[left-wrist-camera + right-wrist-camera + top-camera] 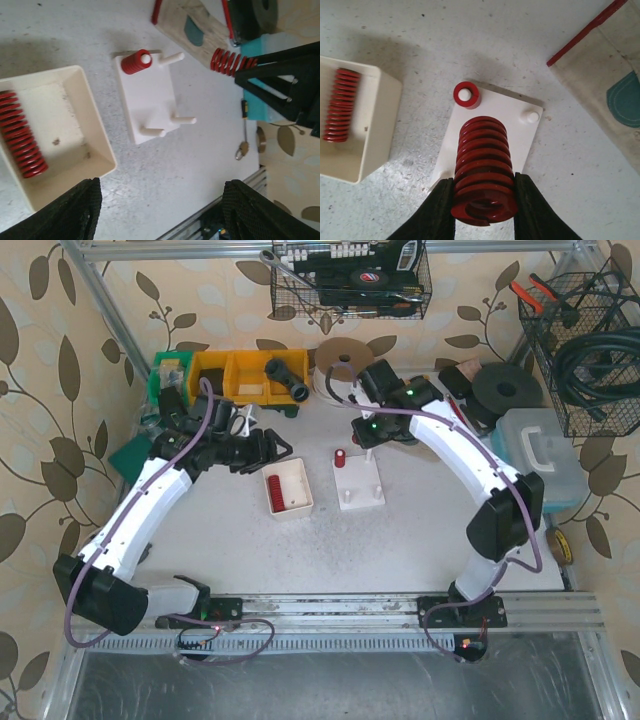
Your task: Install the large spring
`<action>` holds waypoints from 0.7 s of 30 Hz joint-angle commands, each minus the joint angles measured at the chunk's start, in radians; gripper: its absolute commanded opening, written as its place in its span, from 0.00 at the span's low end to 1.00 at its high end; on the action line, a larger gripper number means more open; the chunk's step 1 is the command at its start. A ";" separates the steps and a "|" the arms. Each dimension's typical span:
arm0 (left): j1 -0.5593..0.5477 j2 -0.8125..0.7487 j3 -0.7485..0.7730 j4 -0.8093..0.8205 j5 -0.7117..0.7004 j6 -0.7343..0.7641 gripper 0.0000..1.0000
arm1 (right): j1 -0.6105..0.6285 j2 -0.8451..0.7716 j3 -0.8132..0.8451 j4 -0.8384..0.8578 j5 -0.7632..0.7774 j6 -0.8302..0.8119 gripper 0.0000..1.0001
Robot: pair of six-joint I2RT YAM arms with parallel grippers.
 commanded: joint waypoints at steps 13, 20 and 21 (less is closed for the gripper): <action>-0.004 -0.086 -0.031 -0.040 -0.214 0.114 0.81 | -0.017 0.070 0.076 -0.045 0.056 -0.050 0.00; -0.076 -0.103 -0.121 0.031 -0.278 0.105 0.83 | -0.042 0.053 0.071 -0.051 0.029 -0.073 0.00; -0.092 -0.112 -0.145 0.055 -0.283 0.106 0.83 | -0.044 0.053 0.071 -0.053 0.024 -0.077 0.00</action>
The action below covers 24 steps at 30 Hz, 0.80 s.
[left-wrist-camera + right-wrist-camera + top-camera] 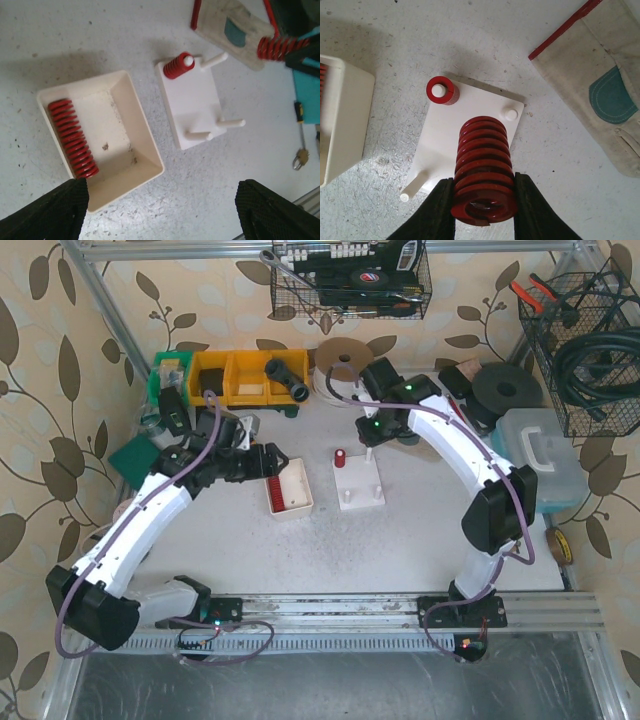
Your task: Install the large spring
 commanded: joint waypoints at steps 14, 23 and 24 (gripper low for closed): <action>-0.128 -0.139 -0.292 0.293 -0.203 0.021 0.86 | -0.052 0.020 0.101 -0.079 -0.036 -0.055 0.00; -0.131 -0.160 -0.360 0.373 -0.199 -0.007 0.86 | -0.054 0.115 0.200 -0.200 -0.010 -0.046 0.00; -0.132 -0.153 -0.361 0.377 -0.198 -0.005 0.86 | -0.054 0.123 0.202 -0.201 -0.006 -0.044 0.00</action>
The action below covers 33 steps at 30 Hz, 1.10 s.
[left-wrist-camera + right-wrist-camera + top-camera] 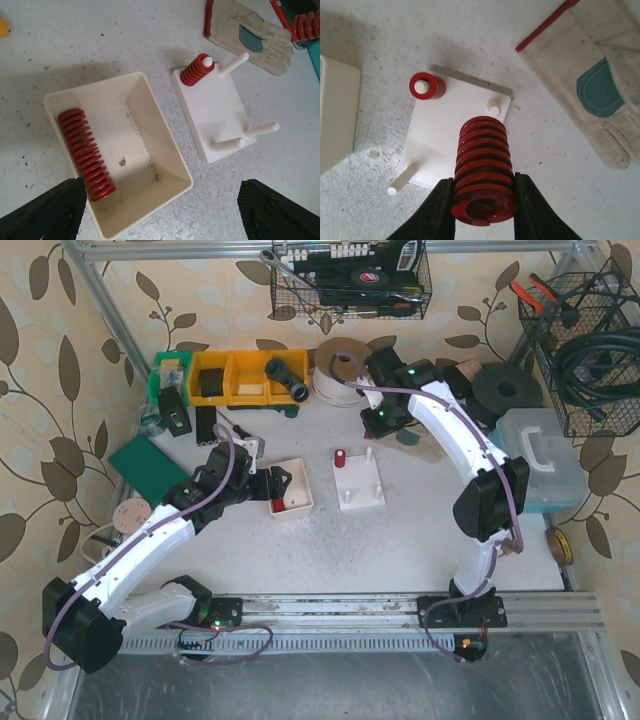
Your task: Install the large spring
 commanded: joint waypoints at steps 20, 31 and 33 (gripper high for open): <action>-0.011 0.028 -0.026 0.099 -0.014 -0.010 0.86 | 0.012 0.192 0.106 -0.122 0.079 -0.032 0.00; -0.011 0.036 -0.028 0.104 -0.015 -0.013 0.86 | 0.002 0.279 0.194 -0.138 0.074 -0.052 0.00; -0.011 0.039 -0.027 0.106 -0.015 -0.013 0.86 | 0.002 0.292 0.207 -0.146 0.075 -0.053 0.00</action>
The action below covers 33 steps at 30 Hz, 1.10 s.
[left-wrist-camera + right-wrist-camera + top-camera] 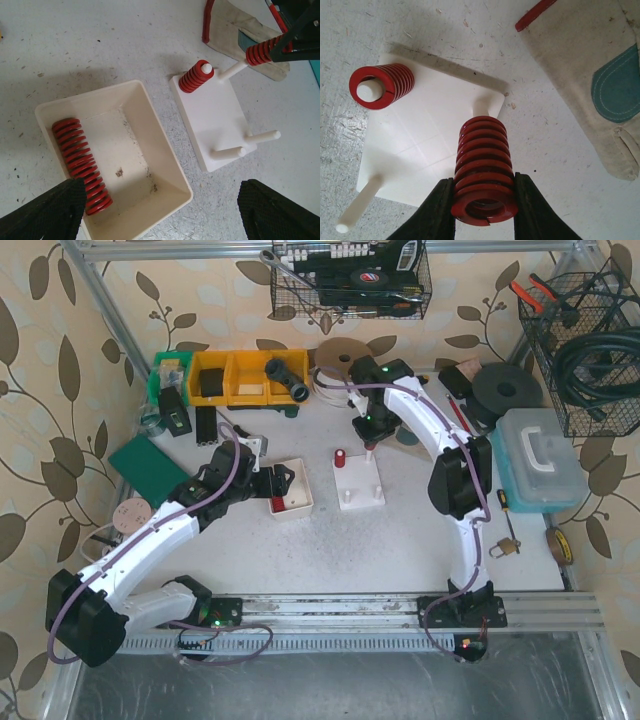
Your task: Install the large spring
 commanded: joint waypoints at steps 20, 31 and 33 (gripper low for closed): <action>-0.012 0.006 -0.005 0.033 -0.018 -0.012 0.86 | -0.015 0.056 0.006 -0.029 -0.009 -0.016 0.00; -0.012 0.006 -0.006 0.035 -0.021 -0.015 0.86 | -0.020 0.103 0.016 -0.007 -0.035 -0.023 0.00; -0.011 0.007 -0.005 0.034 -0.021 -0.015 0.86 | -0.020 0.114 0.021 -0.004 -0.042 -0.022 0.00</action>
